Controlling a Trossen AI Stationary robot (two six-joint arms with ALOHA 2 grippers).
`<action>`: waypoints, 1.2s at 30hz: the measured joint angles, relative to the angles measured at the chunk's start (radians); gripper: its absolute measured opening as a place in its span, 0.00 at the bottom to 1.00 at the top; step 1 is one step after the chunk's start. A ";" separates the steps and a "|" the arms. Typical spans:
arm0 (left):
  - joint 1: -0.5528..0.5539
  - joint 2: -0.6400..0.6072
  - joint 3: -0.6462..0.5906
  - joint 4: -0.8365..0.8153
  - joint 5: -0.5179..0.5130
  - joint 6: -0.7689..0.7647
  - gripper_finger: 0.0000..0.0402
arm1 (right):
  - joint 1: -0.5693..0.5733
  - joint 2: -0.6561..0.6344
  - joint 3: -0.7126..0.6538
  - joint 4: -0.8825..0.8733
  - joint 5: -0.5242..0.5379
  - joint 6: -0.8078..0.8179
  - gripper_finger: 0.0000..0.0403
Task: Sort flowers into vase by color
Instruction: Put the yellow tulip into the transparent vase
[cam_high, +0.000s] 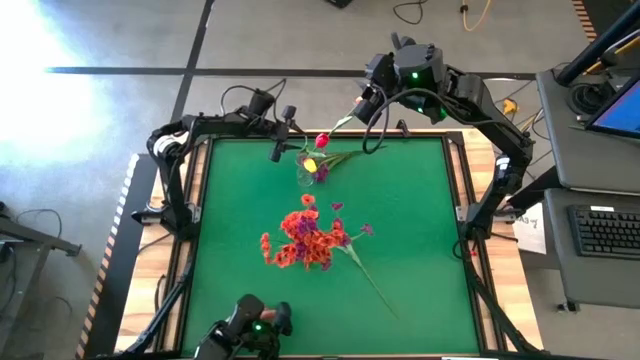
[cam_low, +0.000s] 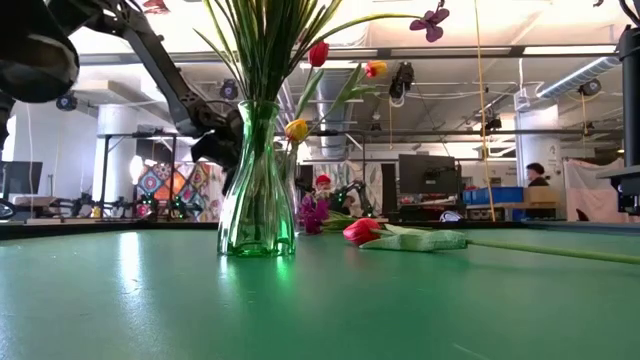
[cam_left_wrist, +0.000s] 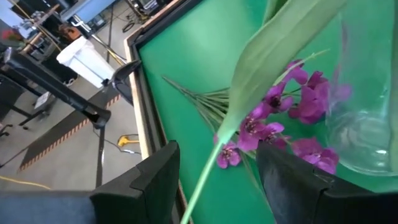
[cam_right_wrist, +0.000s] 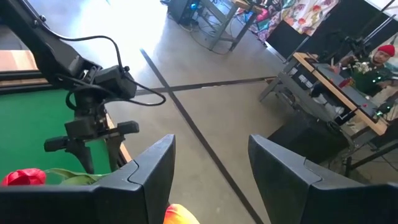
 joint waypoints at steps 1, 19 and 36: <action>-0.003 0.005 0.005 0.000 0.000 0.000 0.49 | 0.000 0.000 0.000 0.000 0.000 0.000 0.49; -0.036 0.016 0.038 0.000 -0.010 0.059 0.22 | 0.000 0.000 0.000 -0.004 0.001 -0.004 0.49; -0.027 -0.020 0.047 -0.038 -0.027 0.042 0.00 | 0.000 0.000 0.000 -0.045 0.001 0.000 0.49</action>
